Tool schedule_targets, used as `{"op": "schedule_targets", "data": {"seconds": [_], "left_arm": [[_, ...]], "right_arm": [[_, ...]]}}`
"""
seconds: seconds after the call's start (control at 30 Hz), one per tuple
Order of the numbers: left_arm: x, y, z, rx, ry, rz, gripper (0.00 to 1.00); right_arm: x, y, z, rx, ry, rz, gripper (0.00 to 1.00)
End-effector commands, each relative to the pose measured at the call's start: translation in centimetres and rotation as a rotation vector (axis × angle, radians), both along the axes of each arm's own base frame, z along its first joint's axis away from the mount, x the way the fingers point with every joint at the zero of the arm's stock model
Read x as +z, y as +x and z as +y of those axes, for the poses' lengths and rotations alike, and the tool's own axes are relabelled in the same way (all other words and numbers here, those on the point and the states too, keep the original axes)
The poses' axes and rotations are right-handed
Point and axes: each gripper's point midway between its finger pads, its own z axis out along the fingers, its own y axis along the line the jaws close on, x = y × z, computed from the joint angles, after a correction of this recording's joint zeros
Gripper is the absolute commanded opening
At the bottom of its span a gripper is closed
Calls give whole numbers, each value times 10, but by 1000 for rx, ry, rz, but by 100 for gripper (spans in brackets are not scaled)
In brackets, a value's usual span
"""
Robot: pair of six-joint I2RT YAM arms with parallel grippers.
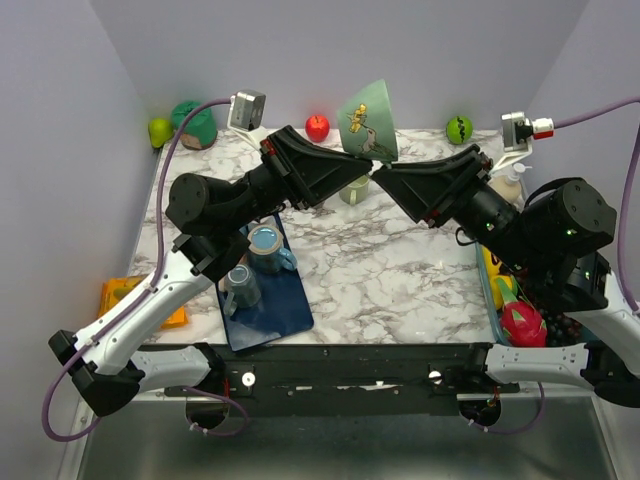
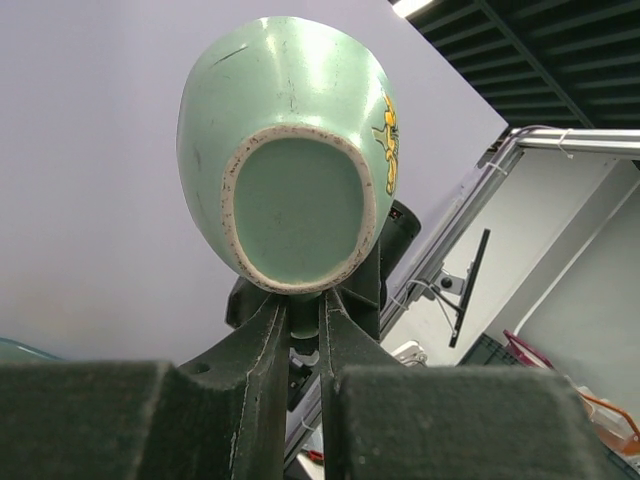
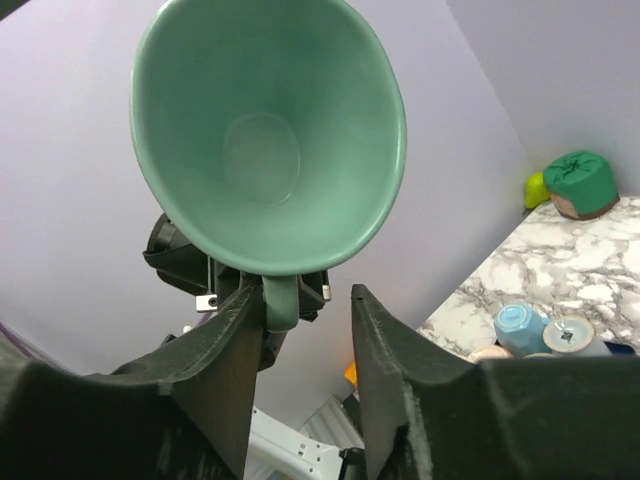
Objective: Turn the mug right side up
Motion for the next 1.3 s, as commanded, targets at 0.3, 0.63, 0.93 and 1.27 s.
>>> {"op": "schedule_targets", "data": {"seconds": [0.3, 0.63, 0.93, 1.27], "left_arm": [[5, -13, 2, -37, -35, -48, 0], [-5, -5, -4, -6, 32, -33, 42], [-58, 29, 3, 241, 255, 33, 99], [-171, 93, 69, 744, 772, 208, 99]], "right_arm": [[21, -5, 1, 25, 65, -61, 25], [15, 3, -6, -35, 41, -63, 1], [-23, 46, -38, -334, -92, 49, 1], [-135, 126, -94, -727, -463, 275, 1]]}}
